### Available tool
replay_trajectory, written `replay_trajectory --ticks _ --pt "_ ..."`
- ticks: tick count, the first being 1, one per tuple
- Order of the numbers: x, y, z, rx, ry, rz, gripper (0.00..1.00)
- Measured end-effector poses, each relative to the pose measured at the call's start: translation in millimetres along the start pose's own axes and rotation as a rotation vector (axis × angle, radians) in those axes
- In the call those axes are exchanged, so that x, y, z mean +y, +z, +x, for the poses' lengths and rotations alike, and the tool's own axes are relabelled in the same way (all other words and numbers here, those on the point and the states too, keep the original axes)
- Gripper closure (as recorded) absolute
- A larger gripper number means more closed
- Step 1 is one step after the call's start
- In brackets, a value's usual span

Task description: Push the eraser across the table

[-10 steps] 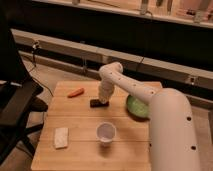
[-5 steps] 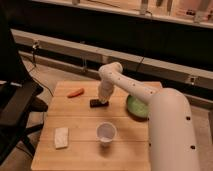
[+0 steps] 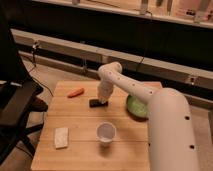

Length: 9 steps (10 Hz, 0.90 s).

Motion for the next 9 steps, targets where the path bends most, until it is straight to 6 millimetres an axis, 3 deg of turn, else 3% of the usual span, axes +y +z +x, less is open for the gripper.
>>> replay_trajectory --ticks 9 --pt "-5.4 3.5 -3.3 -0.002 -0.025 -0.002 1.0"
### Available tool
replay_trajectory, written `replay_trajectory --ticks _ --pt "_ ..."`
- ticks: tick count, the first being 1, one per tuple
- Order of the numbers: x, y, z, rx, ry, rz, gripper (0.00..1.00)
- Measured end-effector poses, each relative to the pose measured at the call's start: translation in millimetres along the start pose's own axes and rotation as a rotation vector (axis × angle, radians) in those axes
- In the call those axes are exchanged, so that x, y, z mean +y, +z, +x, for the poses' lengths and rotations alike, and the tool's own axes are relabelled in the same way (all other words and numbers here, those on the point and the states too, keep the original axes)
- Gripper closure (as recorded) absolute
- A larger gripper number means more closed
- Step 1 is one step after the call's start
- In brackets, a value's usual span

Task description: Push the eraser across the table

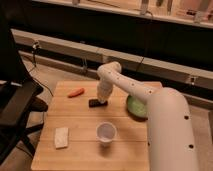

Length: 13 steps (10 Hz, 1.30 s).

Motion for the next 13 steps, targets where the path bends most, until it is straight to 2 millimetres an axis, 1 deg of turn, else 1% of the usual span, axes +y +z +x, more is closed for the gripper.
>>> replay_trajectory --ticks 5,7,10,13 --pt "-0.3 -2.9 0.0 0.0 -0.001 0.001 1.0" --pt "-4.2 1.5 -3.3 -0.002 -0.016 -0.001 1.0" --pt "-4.9 -2.1 -3.4 -0.001 -0.017 0.002 1.0" --pt "-7.6 1.7 -5.8 -0.003 -0.031 -0.002 1.0"
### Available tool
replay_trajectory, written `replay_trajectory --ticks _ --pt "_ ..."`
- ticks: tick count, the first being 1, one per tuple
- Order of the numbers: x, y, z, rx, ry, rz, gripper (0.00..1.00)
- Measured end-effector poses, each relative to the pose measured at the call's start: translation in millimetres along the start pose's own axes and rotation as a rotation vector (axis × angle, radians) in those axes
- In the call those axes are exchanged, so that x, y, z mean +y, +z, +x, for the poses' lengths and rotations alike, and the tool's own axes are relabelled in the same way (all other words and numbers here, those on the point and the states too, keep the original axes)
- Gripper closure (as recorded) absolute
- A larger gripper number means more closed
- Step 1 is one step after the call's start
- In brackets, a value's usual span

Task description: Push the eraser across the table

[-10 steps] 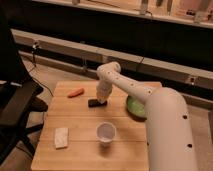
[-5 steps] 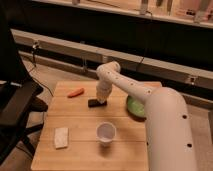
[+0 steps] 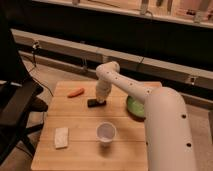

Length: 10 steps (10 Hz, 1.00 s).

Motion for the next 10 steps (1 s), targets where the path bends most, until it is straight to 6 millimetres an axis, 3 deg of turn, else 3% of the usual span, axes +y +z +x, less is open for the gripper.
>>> replay_trajectory --ticks 10 --pt "-6.8 -1.1 -4.9 0.0 -0.024 0.005 1.0"
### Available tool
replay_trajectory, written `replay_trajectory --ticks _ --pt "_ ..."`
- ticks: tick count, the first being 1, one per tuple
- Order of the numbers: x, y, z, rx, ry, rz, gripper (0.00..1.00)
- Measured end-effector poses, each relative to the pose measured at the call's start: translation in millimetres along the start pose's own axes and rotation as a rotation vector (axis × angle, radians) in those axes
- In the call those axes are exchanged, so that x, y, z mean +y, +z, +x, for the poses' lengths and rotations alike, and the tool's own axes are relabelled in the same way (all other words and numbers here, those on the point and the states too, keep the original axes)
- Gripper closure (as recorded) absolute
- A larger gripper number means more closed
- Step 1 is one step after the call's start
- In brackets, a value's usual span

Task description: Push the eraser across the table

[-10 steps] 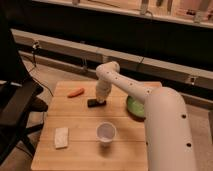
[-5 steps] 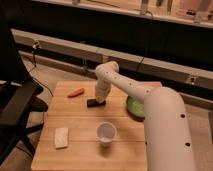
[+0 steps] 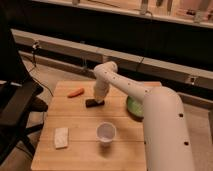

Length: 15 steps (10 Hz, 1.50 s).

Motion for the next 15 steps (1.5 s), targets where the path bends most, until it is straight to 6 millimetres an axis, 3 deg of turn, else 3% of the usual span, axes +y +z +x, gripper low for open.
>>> replay_trajectory --ticks 15 --pt "-9.4 4.2 -9.7 0.0 -0.04 0.004 1.0"
